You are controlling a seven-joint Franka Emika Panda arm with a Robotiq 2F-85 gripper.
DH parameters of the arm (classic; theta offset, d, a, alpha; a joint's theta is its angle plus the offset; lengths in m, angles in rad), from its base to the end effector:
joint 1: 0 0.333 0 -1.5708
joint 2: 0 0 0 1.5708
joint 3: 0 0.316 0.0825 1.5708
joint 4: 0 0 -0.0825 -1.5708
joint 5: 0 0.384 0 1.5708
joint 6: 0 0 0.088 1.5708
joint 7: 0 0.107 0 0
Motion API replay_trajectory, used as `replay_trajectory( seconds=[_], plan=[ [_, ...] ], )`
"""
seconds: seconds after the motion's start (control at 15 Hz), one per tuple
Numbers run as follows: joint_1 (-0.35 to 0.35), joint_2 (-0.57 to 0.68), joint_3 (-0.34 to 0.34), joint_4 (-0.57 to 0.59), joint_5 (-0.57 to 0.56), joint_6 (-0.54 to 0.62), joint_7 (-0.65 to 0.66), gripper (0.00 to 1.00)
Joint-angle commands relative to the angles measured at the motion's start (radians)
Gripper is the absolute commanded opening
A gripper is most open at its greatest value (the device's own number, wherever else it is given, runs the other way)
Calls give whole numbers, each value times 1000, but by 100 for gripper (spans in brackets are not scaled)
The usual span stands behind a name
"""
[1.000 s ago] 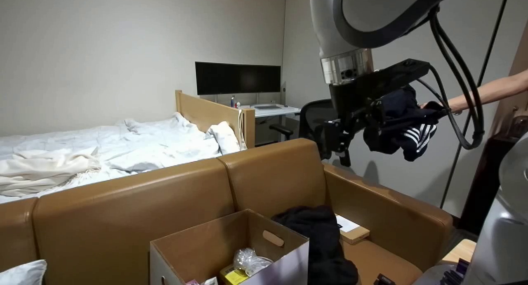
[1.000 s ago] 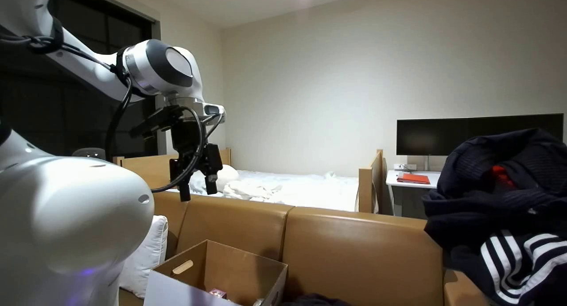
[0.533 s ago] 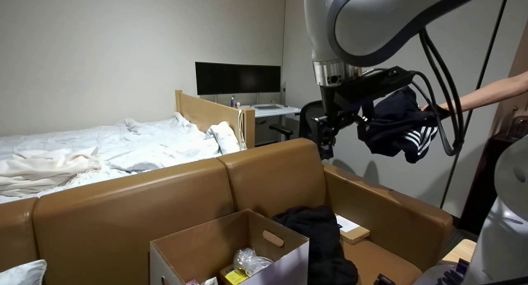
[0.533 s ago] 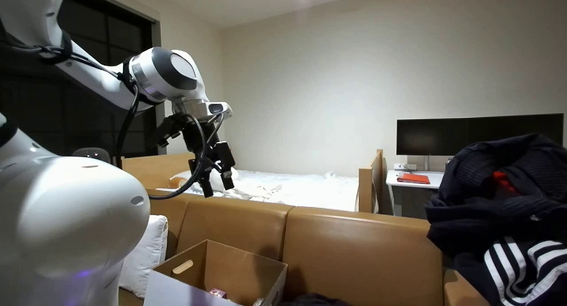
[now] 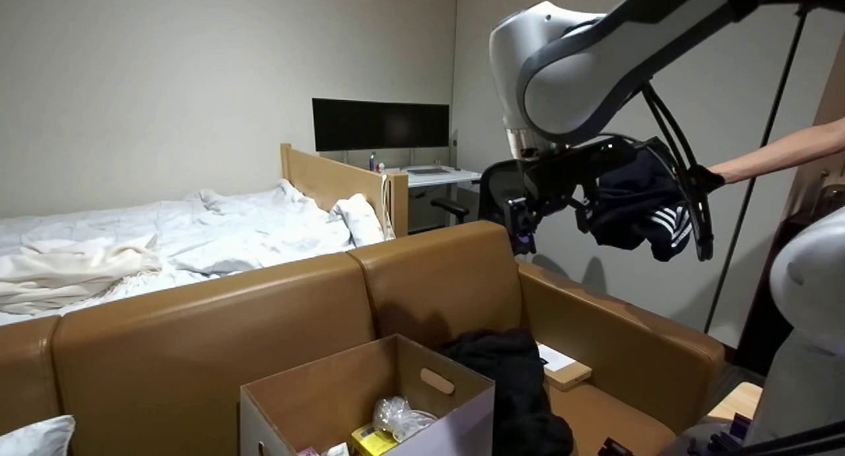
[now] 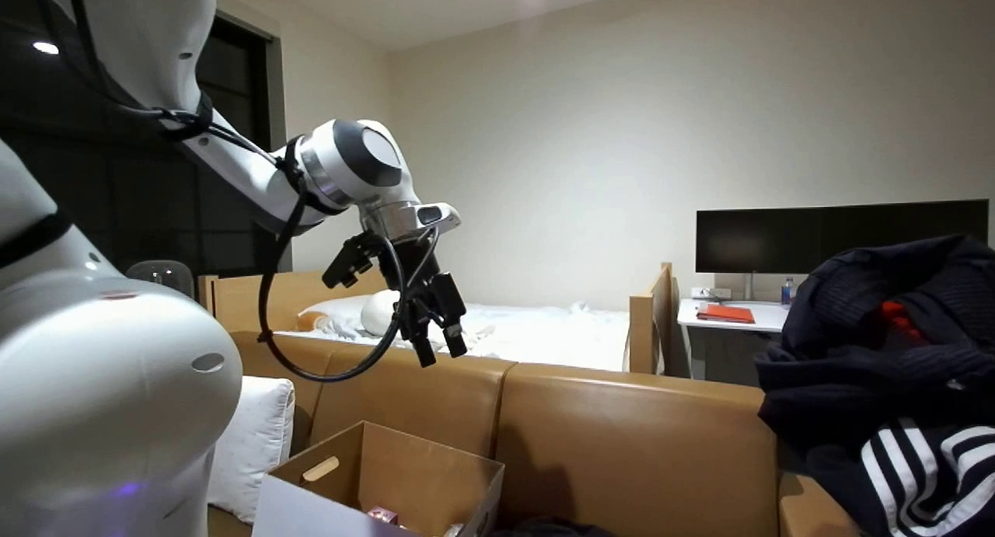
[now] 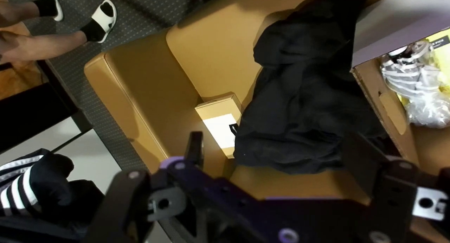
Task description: Put the black trousers in the box
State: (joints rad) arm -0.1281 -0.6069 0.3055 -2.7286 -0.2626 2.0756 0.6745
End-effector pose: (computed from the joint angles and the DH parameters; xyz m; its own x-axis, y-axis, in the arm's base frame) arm 0.3409 0.0400 0.3933 0.9140 -0.3738 0.1577 -0.4057 -0.8396 0.3611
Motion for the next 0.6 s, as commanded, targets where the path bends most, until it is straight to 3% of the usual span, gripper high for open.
replay_trajectory(
  seconds=[0.0, 0.53],
  plan=[
    [-36, 27, -97, 21, -42, 31, -8, 100],
    [-125, 10, -309, 93, -53, 26, -127, 100]
  ],
)
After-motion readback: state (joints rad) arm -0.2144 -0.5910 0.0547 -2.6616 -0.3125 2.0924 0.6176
